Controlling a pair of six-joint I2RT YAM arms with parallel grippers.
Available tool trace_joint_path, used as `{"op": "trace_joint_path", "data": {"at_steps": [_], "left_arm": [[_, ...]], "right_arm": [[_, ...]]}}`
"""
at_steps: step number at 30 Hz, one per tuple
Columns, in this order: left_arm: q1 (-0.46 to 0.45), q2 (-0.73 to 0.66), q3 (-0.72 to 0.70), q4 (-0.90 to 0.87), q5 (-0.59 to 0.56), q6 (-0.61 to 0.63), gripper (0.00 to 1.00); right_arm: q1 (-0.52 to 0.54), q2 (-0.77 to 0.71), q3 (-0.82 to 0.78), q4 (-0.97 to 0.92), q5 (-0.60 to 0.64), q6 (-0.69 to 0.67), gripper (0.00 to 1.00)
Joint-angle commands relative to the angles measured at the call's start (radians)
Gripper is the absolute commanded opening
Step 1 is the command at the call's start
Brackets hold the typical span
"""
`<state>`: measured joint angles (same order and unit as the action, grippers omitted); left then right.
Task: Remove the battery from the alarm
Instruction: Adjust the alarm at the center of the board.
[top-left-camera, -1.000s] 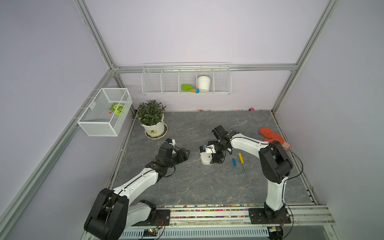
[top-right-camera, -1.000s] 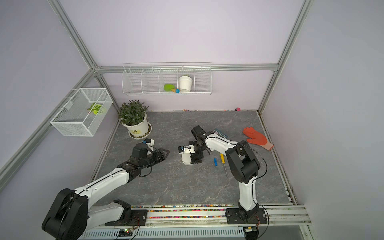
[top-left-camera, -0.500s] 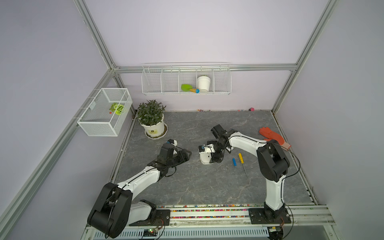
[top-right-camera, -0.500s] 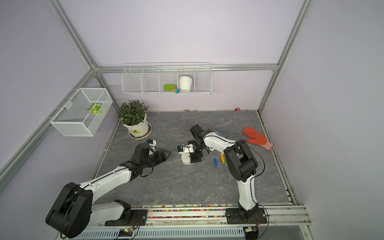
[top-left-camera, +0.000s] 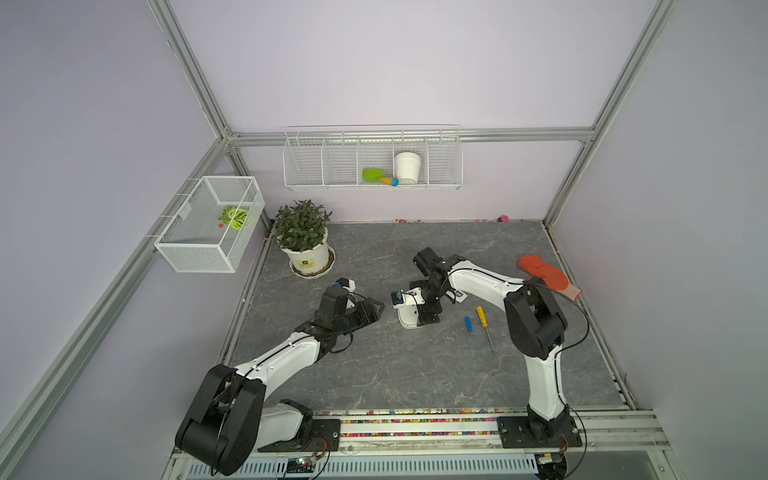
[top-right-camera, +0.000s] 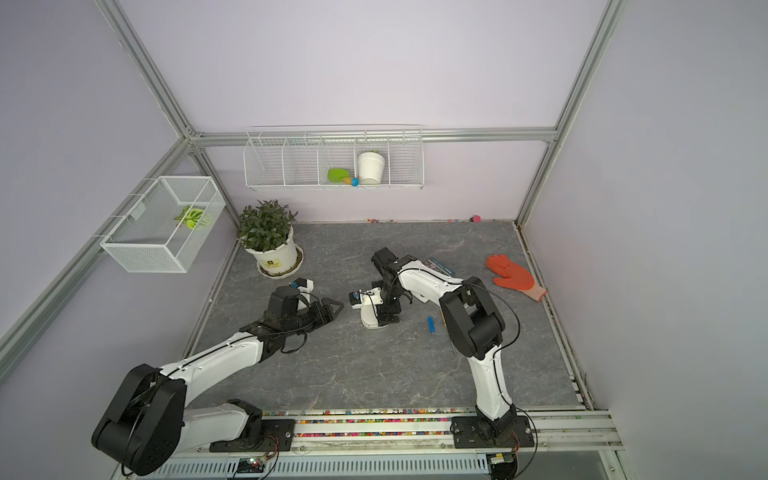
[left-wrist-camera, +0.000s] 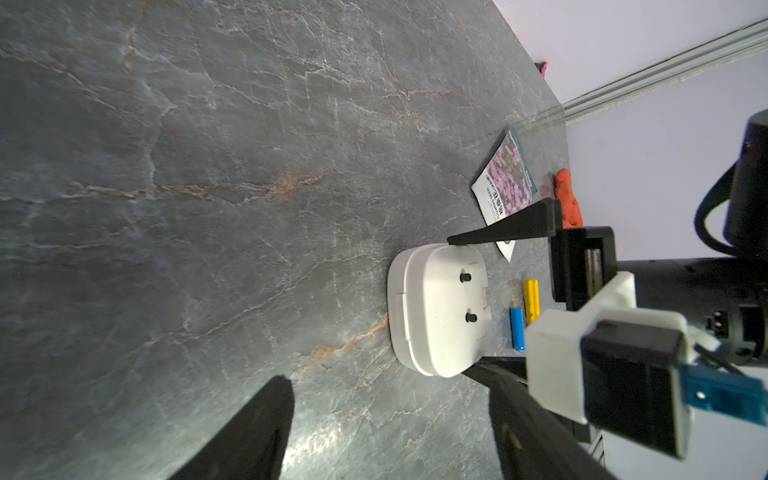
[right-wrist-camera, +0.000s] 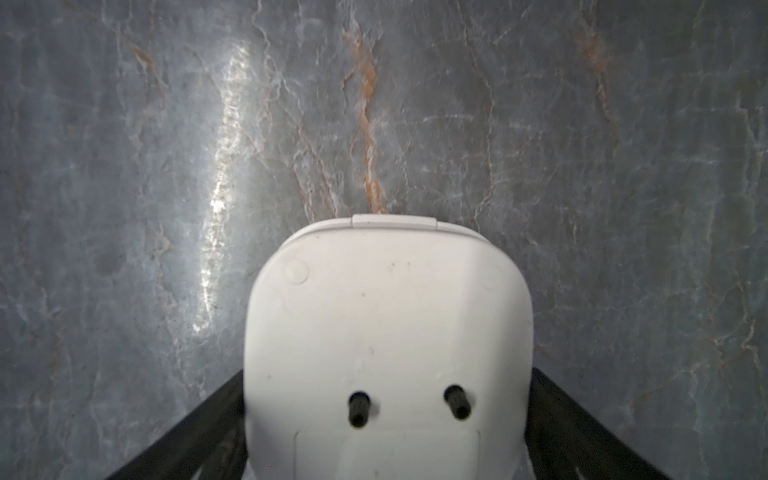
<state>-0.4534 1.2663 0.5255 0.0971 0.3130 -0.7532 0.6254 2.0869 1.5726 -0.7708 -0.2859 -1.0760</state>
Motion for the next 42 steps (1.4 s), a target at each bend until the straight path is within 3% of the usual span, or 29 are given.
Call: {"op": "trace_joint_path", "data": {"at_steps": [1, 5, 10, 19, 25, 31, 36, 42], "left_arm": [[0.005, 0.011, 0.027, 0.007, 0.008, 0.017, 0.79], [0.005, 0.015, 0.028, 0.011, 0.011, 0.017, 0.79], [0.005, 0.002, 0.023, 0.023, 0.022, 0.009, 0.80], [0.005, -0.044, -0.009, 0.130, 0.122, -0.035, 0.90], [-0.002, 0.040, -0.003, 0.298, 0.295, -0.105, 0.97], [-0.056, 0.121, 0.043, 0.362, 0.344, -0.129, 0.98], [-0.091, 0.172, 0.060, 0.453, 0.376, -0.169, 0.88], [-0.093, 0.183, 0.081, 0.460, 0.391, -0.167, 0.63]], "right_arm": [[0.018, 0.078, -0.019, -0.119, 0.040, 0.011, 0.98], [0.026, 0.089, -0.016, -0.131, 0.049, 0.015, 0.97], [0.025, 0.050, -0.025, -0.110, 0.009, 0.039, 0.80], [-0.008, -0.161, -0.119, 0.036, -0.125, 0.105, 0.81], [-0.026, -0.296, -0.195, 0.136, -0.192, 0.161, 0.82], [-0.026, -0.362, -0.221, 0.184, -0.182, 0.189, 0.82], [-0.024, -0.392, -0.233, 0.212, -0.165, 0.202, 0.83], [-0.024, -0.417, -0.249, 0.221, -0.145, 0.204, 0.83]]}}
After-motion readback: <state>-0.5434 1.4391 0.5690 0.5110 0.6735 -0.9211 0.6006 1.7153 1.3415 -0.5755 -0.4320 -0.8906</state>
